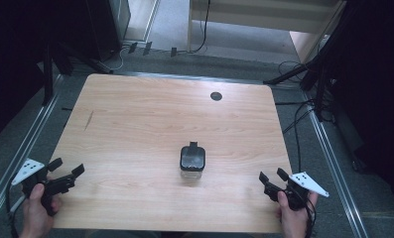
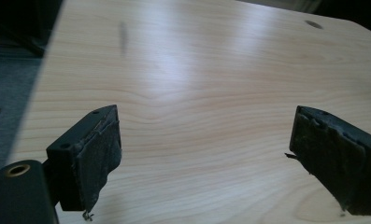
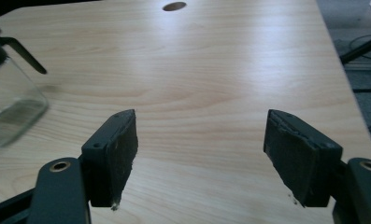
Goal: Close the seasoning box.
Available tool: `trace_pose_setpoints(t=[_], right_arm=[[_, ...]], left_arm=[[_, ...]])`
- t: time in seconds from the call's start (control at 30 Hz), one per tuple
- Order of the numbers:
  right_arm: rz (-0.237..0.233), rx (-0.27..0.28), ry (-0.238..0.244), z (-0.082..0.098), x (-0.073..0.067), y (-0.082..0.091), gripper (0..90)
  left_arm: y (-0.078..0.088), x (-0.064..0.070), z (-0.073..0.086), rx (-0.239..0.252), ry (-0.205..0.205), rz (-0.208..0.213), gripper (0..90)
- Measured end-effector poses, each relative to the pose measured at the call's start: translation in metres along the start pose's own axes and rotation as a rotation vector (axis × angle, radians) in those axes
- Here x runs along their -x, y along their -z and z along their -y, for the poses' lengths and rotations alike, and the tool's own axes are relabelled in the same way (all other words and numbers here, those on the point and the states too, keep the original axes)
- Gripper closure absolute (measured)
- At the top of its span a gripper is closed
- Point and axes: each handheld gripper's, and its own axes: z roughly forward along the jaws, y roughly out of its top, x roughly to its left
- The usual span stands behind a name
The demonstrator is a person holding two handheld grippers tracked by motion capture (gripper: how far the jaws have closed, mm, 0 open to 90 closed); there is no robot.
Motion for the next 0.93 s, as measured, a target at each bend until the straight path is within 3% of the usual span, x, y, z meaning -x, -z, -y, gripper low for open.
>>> trace_pose_setpoints(t=[0.13, 0.23, 0.3, 0.37, 0.6, 0.93], right_arm=[[0.018, -0.014, -0.009, 0.008, 0.012, 0.003, 26.6], [0.018, -0.017, -0.025, 0.014, 0.018, 0.004, 26.6], [0.018, -0.007, -0.032, 0.018, 0.022, 0.003, 26.8], [0.027, 0.002, -0.048, 0.019, 0.022, 0.003, 27.8], [0.044, 0.013, -0.023, 0.02, 0.019, 0.003, 27.9], [0.04, 0.015, -0.023, 0.02, 0.019, 0.004, 27.8]], left_arm=[[0.005, -0.012, 0.0, 0.018, -0.041, -0.062, 9.6], [0.005, -0.017, 0.003, 0.023, -0.004, -0.048, 9.6], [0.004, -0.015, 0.004, 0.023, -0.013, -0.036, 9.6], [0.002, -0.011, 0.005, 0.017, -0.045, -0.032, 9.6], [-0.003, 0.002, 0.009, -0.023, -0.162, -0.056, 10.4], [-0.003, 0.001, 0.008, -0.028, -0.153, -0.063, 13.2]])
